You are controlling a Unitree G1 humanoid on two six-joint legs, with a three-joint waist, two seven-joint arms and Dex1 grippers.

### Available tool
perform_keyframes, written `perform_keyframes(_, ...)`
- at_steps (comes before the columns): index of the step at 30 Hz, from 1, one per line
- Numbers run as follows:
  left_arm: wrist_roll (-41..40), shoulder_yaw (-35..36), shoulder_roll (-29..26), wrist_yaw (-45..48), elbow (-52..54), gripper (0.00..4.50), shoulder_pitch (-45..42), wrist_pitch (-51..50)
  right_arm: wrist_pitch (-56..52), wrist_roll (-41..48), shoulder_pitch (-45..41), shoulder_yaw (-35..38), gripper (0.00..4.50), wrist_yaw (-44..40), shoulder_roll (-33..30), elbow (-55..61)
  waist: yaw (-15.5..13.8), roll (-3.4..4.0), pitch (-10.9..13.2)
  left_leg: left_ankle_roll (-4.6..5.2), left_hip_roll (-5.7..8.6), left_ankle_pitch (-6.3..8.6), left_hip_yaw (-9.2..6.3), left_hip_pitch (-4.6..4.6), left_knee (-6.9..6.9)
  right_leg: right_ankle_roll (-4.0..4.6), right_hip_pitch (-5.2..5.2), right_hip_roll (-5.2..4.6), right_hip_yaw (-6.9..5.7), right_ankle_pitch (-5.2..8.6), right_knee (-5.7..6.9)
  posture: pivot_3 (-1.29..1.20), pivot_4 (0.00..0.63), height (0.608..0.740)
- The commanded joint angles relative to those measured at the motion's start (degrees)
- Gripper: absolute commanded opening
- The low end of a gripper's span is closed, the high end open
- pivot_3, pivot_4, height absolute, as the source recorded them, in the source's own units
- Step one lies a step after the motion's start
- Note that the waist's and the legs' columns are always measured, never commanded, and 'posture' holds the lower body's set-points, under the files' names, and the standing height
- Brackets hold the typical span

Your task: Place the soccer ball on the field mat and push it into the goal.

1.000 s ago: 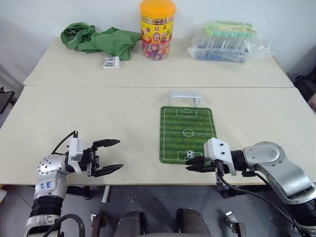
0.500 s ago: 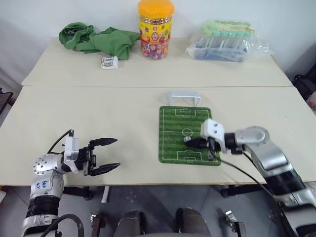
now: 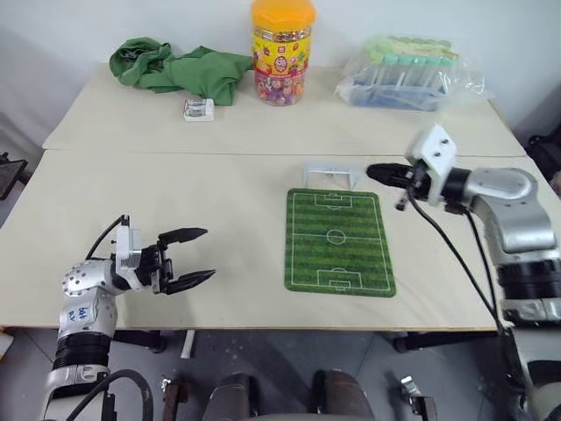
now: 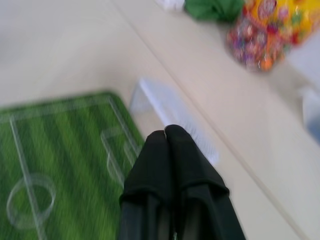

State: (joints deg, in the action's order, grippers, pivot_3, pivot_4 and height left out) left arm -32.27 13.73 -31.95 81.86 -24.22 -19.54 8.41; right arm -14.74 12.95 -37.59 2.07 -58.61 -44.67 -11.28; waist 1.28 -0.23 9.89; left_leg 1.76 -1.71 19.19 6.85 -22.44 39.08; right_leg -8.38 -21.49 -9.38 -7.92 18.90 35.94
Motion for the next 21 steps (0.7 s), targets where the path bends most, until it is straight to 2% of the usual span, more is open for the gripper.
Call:
perform_keyframes(1, -0.80, 2.23, -2.02, -3.15, 1.25, 4.50, -0.09, -3.32, 0.03, 3.91, 6.83, 5.72, 1.33, -5.17, -4.90, 2.55, 0.03, -0.01, 0.00, 0.00, 0.02, 0.00, 0.00, 0.00, 0.00, 0.00, 0.00, 0.00, 0.00, 0.00, 0.00, 0.00, 0.150, 0.740)
perform_keyframes(6, 0.16, 3.29, -3.87, -6.33, 1.25, 4.50, -0.45, -4.80, -0.89, 10.64, 15.12, 11.82, 3.07, -12.28, -8.01, 2.30, 0.46, -0.01, 0.01, 0.00, 0.04, 0.00, 0.16, 0.07, -0.01, -0.01, 0.01, 0.02, 0.08, 0.00, -0.03, 0.00, 0.150, 0.740)
perform_keyframes(10, -0.03, 3.88, -5.42, -6.81, 1.50, 4.50, -0.55, -5.89, 1.26, 12.70, 19.74, 14.48, 4.46, -17.33, -9.54, -0.34, 0.31, -0.01, 0.01, 0.00, -0.02, -0.01, 0.23, 0.13, 0.04, -0.01, 0.03, 0.02, 0.15, 0.00, -0.01, 0.00, 0.150, 0.740)
perform_keyframes(14, -0.84, 4.56, -6.81, -6.64, 2.51, 4.50, 0.33, -8.05, 4.78, 12.68, 21.77, 16.13, 4.49, -20.06, -10.03, -5.37, 0.25, -0.01, 0.01, -0.01, -0.04, -0.01, 0.22, 0.13, 0.04, -0.01, 0.04, 0.02, 0.16, 0.00, -0.01, 0.00, 0.150, 0.740)
perform_keyframes(16, -0.98, 5.49, -7.81, -6.59, 3.30, 4.50, 1.64, -9.13, 9.81, 11.67, 23.12, 17.02, 4.49, -21.20, -9.86, -7.94, 0.25, -0.01, 0.01, -0.01, -0.03, -0.01, 0.22, 0.13, 0.04, -0.01, 0.04, 0.02, 0.16, -0.01, -0.01, 0.00, 0.150, 0.740)
perform_keyframes(21, -1.76, 7.71, -8.77, -6.87, 5.49, 4.50, 4.63, -10.42, 11.56, 12.05, 24.68, 17.49, 4.49, -22.57, -10.06, -11.99, 0.28, -0.01, 0.01, -0.01, -0.06, -0.01, 0.22, 0.14, 0.03, -0.01, 0.04, 0.02, 0.16, 0.00, -0.01, 0.00, 0.150, 0.740)
